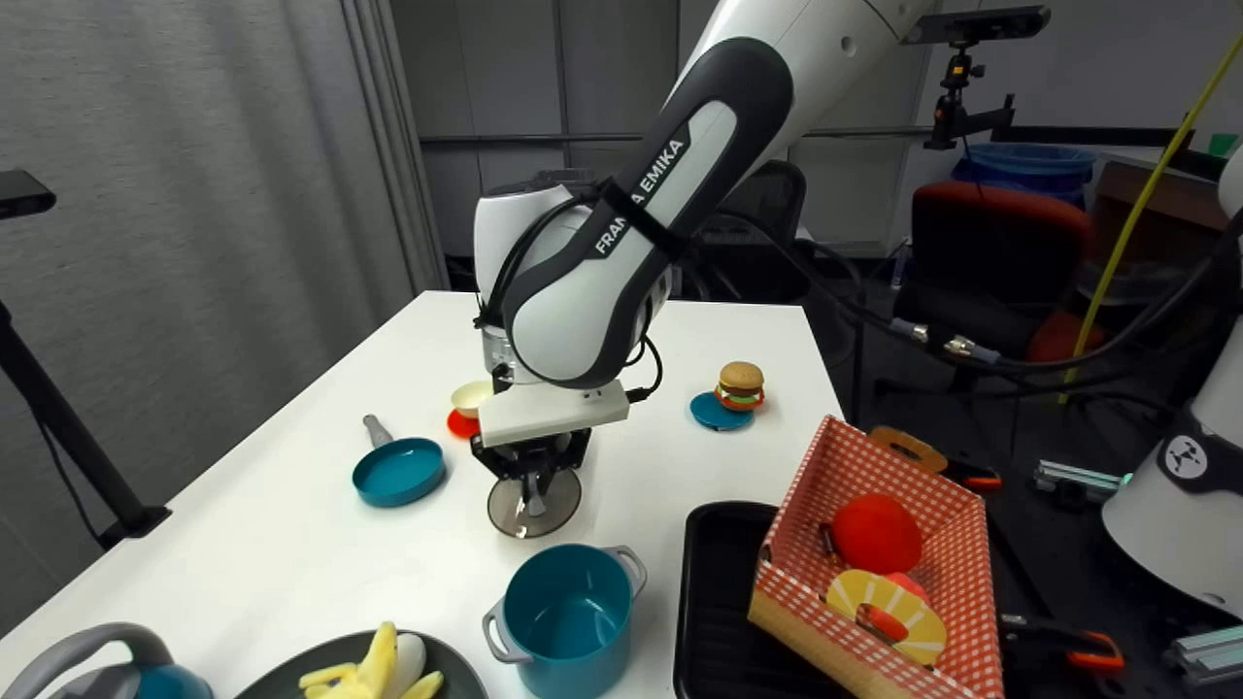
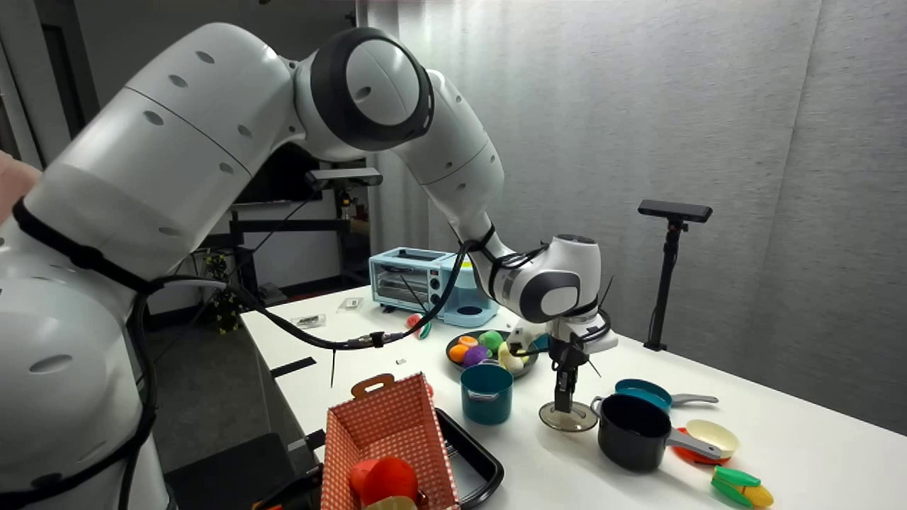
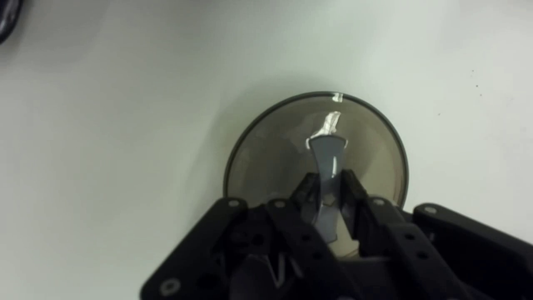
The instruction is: Place the lid on top of the blue pot
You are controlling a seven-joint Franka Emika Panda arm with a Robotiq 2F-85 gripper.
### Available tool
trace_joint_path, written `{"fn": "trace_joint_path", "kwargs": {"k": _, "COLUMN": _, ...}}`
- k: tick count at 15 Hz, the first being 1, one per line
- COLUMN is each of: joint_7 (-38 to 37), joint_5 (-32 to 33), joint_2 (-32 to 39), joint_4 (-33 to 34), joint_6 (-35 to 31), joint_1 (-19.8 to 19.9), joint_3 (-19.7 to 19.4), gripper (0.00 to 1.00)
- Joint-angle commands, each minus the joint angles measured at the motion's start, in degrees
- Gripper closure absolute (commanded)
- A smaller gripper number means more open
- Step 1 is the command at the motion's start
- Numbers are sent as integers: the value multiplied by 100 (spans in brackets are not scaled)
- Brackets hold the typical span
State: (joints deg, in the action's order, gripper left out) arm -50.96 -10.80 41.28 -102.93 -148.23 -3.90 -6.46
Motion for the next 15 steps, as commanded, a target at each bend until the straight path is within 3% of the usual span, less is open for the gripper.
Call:
{"fn": "trace_joint_path", "kwargs": {"k": 1, "joint_7": 85, "joint_5": 342, "joint_2": -334, "joint_4": -55, "joint_6": 359, "joint_1": -244, "joint_3": -141, "gripper": 95}}
{"fn": "trace_joint_path", "kwargs": {"k": 9, "joint_7": 27, "joint_5": 1107, "joint_2": -908, "joint_4": -72, "joint_6": 973, "joint_1": -592, "joint_3": -166, "gripper": 95}}
{"fn": "trace_joint_path", "kwargs": {"k": 15, "joint_7": 269, "joint_5": 1309, "joint_2": -1119, "joint_4": -73, "joint_6": 1266, "joint_1": -590, "joint_3": 37, "gripper": 95}}
